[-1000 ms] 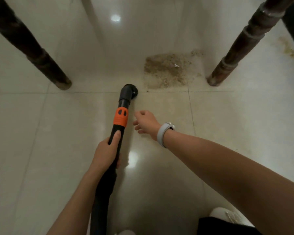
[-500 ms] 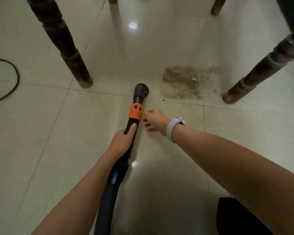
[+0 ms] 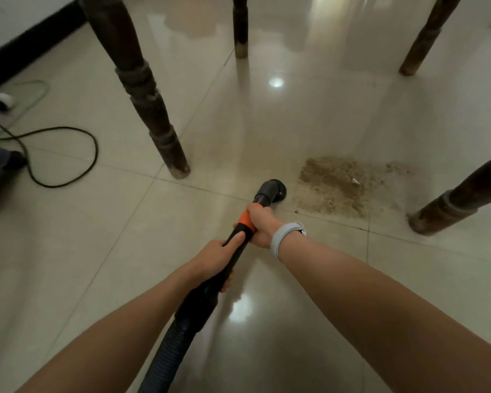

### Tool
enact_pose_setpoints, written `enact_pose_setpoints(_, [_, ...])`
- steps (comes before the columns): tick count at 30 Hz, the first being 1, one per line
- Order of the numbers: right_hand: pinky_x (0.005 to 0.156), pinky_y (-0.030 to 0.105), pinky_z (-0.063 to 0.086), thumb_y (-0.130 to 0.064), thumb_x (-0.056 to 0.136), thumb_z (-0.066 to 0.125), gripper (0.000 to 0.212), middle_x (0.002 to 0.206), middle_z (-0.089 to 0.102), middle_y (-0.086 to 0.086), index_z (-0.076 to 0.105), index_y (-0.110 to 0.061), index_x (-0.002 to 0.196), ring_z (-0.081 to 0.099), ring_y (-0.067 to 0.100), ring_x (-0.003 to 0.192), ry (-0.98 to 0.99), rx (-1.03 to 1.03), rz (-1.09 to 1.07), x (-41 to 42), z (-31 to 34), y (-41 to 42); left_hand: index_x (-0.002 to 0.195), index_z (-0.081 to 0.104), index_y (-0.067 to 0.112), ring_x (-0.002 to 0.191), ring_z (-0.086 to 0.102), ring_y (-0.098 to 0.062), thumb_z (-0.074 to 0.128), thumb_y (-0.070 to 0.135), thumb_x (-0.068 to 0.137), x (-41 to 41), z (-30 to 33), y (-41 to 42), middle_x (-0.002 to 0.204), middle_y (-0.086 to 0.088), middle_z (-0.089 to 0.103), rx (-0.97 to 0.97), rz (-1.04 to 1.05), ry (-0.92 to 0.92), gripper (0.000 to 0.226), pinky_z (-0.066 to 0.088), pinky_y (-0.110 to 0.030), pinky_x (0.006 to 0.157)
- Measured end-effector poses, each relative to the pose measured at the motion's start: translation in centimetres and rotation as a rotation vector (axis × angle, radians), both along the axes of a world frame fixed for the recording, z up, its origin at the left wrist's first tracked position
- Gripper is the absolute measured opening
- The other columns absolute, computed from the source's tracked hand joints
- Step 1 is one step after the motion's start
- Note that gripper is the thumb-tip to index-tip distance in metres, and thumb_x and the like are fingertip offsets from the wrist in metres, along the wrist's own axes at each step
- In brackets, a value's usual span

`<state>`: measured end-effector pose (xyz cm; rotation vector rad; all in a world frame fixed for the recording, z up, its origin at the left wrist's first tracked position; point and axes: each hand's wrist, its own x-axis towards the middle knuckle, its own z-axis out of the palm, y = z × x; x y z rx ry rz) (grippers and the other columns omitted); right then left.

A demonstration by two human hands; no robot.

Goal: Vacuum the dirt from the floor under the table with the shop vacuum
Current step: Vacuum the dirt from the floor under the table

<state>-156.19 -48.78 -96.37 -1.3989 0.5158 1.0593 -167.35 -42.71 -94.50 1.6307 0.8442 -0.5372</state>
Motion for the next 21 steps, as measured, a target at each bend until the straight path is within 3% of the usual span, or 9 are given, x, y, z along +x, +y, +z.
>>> enact_pose_setpoints(5, [0.087, 0.046, 0.050, -0.017, 0.098, 0.038, 0.018, 0.079, 0.047, 0.010, 0.038, -0.011, 0.081, 0.054, 0.027, 0.077, -0.004, 0.003, -0.017, 0.1, -0.1, -0.2, 0.082, 0.050, 0.005, 0.049, 0.059, -0.024, 0.044, 0.057, 0.091, -0.9, 0.6, -0.3, 0.058, -0.013, 0.061, -0.005, -0.036, 0.019, 0.053, 0.051, -0.028, 0.052])
enact_pose_setpoints(8, [0.085, 0.044, 0.051, -0.018, 0.098, 0.041, 0.019, 0.077, 0.049, 0.010, 0.038, -0.012, 0.080, 0.052, 0.024, 0.068, 0.010, 0.003, -0.029, 0.5, -0.3, -1.2, 0.084, 0.053, 0.006, 0.057, 0.064, -0.024, 0.040, 0.057, 0.093, -1.5, 0.3, -1.2, 0.065, -0.013, 0.065, 0.014, -0.132, 0.034, 0.053, 0.055, -0.027, 0.060])
enact_pose_setpoints(14, [0.083, 0.043, 0.053, -0.024, 0.098, 0.045, 0.022, 0.076, 0.050, 0.010, 0.039, -0.013, 0.080, 0.053, 0.023, 0.063, 0.029, 0.041, -0.093, 0.3, -0.5, -2.1, 0.085, 0.050, 0.009, 0.054, 0.062, -0.023, 0.034, 0.052, 0.096, -2.0, -0.3, -2.1, 0.061, -0.010, 0.063, 0.030, -0.121, -0.026, 0.046, 0.052, -0.029, 0.061])
enact_pose_setpoints(16, [0.079, 0.042, 0.054, -0.024, 0.098, 0.047, 0.022, 0.073, 0.050, 0.010, 0.040, -0.010, 0.082, 0.053, 0.023, 0.059, 0.030, 0.056, -0.120, -0.3, -0.3, -2.2, 0.083, 0.049, 0.007, 0.050, 0.060, -0.023, 0.033, 0.050, 0.097, -2.2, -0.3, -2.2, 0.058, -0.012, 0.061, 0.066, -0.105, -0.043, 0.048, 0.051, -0.028, 0.055])
enact_pose_setpoints(19, [0.061, 0.038, 0.052, -0.024, 0.096, 0.052, 0.021, 0.073, 0.049, 0.011, 0.042, -0.006, 0.102, 0.053, 0.022, 0.055, 0.063, 0.131, -0.149, -1.5, -0.2, -2.8, 0.083, 0.049, 0.005, 0.046, 0.058, -0.023, 0.033, 0.049, 0.097, -2.5, -0.3, -2.6, 0.054, -0.011, 0.060, 0.094, -0.110, -0.053, 0.049, 0.049, -0.028, 0.052])
enact_pose_setpoints(21, [0.059, 0.037, 0.052, -0.023, 0.095, 0.055, 0.026, 0.075, 0.049, 0.011, 0.041, -0.007, 0.109, 0.054, 0.023, 0.057, 0.075, 0.159, -0.145, -2.0, -0.2, -3.5, 0.083, 0.048, 0.005, 0.045, 0.059, -0.022, 0.033, 0.049, 0.097, -2.8, -0.4, -3.0, 0.051, -0.008, 0.060, 0.121, -0.141, -0.053, 0.048, 0.049, -0.028, 0.053])
